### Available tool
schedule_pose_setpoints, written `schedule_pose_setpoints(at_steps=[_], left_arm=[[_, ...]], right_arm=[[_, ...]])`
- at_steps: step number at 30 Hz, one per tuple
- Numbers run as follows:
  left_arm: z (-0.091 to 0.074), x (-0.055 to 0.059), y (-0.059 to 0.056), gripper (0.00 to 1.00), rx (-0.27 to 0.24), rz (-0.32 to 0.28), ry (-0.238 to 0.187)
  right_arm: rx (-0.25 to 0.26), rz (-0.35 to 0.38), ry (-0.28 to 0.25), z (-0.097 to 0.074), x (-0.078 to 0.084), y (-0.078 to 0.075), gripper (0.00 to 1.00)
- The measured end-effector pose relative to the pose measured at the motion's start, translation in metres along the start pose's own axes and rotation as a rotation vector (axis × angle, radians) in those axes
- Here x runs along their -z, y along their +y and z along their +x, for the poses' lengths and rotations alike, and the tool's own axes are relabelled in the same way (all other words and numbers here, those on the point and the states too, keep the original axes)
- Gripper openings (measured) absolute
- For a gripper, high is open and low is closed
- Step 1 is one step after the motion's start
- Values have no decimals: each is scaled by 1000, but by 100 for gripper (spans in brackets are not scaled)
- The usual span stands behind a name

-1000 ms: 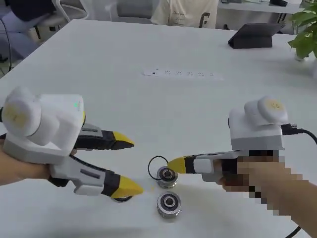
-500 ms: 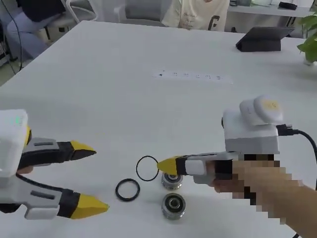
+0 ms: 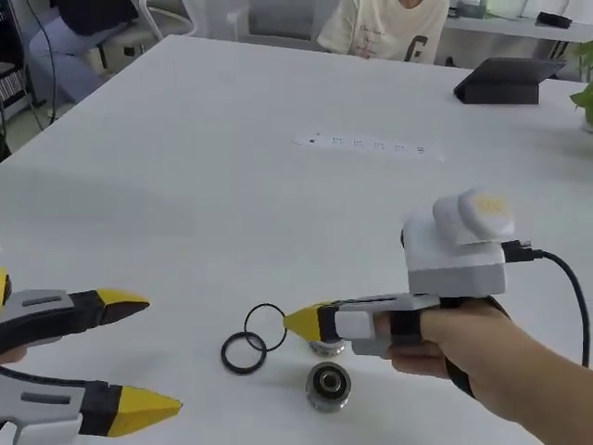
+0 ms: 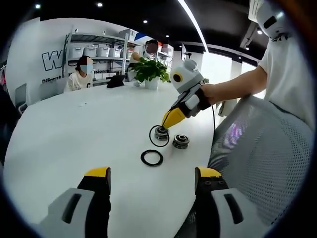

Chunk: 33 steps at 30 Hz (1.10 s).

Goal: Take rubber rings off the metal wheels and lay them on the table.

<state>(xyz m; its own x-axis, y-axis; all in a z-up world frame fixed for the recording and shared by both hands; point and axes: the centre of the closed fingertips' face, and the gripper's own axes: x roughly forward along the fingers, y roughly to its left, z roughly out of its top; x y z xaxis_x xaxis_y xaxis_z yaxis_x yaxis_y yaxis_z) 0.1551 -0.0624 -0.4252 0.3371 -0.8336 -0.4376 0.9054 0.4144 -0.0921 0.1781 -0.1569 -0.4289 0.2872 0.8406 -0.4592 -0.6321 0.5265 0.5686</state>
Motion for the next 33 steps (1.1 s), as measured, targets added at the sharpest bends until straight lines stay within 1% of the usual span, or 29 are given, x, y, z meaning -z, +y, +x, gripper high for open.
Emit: schedule_pose_setpoints(at_steps=[4, 8, 11, 14, 18, 20, 21, 23, 27, 33], left_arm=[[-5, 3, 0, 67, -16, -18, -6], [-10, 2, 4, 67, -41, -37, -21], [-12, 1, 6, 67, -52, -55, -37], [-13, 1, 5, 67, -53, -68, -45], [-13, 3, 5, 66, -55, -76, -43], [-12, 5, 6, 66, -55, -87, -42], [-11, 6, 6, 66, -57, -92, -41], [-11, 7, 6, 66, -57, -95, -41], [-10, 7, 6, 66, -57, -105, -47], [-11, 7, 8, 66, -64, -113, -52]], right_arm=[[-12, -11, 23, 7, 0, 5, 0], [-15, -22, 35, 17, 1, 7, 0], [-12, -27, 54, 23, 4, 6, 0], [10, -34, 86, 27, 12, 0, 0], [23, -17, 96, 28, 16, -6, 0], [47, 7, 97, 28, 18, -13, 0], [51, 14, 95, 28, 19, -15, 0], [54, 26, 94, 28, 20, -16, 0], [75, 22, 102, 28, 24, -21, 0], [74, 24, 96, 28, 23, -21, 0]])
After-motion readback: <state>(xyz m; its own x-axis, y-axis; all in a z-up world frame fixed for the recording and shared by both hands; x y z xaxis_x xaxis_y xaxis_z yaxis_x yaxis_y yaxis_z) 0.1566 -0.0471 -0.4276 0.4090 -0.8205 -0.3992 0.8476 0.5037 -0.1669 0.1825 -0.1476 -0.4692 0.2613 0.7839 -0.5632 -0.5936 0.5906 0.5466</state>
